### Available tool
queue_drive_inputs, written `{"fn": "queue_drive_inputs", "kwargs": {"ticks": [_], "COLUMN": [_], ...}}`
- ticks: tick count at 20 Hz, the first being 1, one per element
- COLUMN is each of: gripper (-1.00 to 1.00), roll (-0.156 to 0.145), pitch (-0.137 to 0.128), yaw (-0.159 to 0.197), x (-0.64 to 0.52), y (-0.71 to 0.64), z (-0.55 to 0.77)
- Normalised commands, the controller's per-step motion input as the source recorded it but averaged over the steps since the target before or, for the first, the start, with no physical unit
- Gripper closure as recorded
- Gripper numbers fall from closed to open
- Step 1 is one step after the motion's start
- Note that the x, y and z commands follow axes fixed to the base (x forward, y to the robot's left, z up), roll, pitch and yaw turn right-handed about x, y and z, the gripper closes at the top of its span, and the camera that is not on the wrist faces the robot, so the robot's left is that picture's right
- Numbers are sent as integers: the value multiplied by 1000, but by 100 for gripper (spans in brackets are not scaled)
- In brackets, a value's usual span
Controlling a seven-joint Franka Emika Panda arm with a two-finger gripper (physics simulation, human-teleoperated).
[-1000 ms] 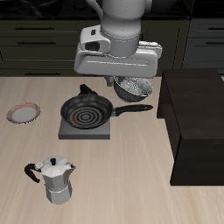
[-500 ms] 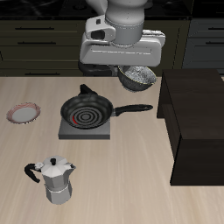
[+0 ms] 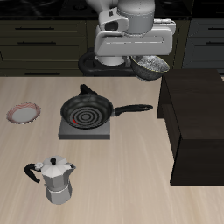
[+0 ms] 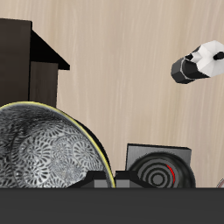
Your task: Place the bowl on top of the shelf
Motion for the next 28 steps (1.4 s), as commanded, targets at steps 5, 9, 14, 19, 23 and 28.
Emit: {"fn": "queue_drive_inputs", "kwargs": {"ticks": [5,9,14,19,23,28], "gripper": [100,100,100,100,100,100], "roll": [38,74,63,42,13,20], "pitch": [-13,-27,7,5,36,15], "yaw": [36,41,-1,-3,-28,-16], "x": [-78,-112,-89,-20,122,32], "y": [370,553,431,300,166,155], "z": [25,61,1,-32,-149,-101]}}
